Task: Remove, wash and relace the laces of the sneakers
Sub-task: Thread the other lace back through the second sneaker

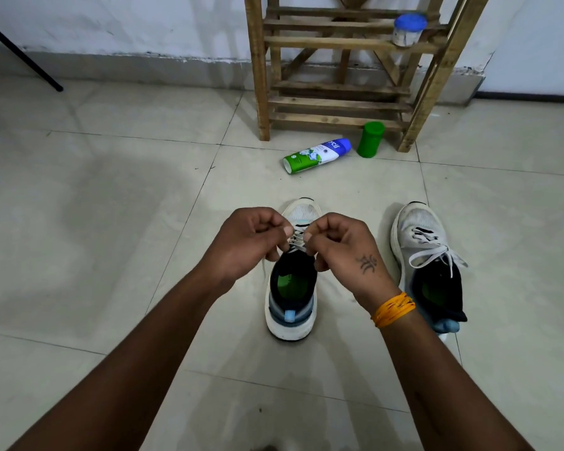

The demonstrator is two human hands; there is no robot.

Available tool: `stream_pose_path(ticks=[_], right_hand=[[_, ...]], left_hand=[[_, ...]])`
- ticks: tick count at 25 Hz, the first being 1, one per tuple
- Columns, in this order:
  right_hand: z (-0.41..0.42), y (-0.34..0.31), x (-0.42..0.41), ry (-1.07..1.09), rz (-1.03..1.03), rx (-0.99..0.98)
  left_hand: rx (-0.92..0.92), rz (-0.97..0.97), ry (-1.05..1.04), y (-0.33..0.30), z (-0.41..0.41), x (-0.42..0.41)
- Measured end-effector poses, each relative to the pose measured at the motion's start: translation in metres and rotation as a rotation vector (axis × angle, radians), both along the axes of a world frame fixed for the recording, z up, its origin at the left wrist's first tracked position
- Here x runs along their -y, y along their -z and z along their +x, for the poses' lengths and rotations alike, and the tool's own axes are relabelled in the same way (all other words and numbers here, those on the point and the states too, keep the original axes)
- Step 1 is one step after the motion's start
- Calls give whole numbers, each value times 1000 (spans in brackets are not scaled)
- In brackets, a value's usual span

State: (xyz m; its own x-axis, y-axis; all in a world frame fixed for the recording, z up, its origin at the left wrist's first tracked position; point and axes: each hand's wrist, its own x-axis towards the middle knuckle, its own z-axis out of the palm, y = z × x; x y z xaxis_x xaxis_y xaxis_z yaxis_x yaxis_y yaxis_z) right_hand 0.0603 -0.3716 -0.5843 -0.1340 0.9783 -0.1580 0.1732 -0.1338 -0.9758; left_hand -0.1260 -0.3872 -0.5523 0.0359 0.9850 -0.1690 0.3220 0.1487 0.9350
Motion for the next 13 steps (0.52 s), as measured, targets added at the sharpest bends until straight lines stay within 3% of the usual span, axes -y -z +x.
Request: stream_pose_path(ticks=[6, 9, 10, 13], right_hand=[[5, -47, -11, -16, -40, -156], [7, -58, -21, -68, -34, -124], [7, -57, -23, -64, 28, -11], [8, -45, -33, -17, 398, 642]], left_hand=[[101, -29, 89, -36, -3, -10], [19, -28, 116, -41, -8, -19], [-76, -2, 84, -40, -9, -22], [-567, 86, -1, -38, -12, -32]])
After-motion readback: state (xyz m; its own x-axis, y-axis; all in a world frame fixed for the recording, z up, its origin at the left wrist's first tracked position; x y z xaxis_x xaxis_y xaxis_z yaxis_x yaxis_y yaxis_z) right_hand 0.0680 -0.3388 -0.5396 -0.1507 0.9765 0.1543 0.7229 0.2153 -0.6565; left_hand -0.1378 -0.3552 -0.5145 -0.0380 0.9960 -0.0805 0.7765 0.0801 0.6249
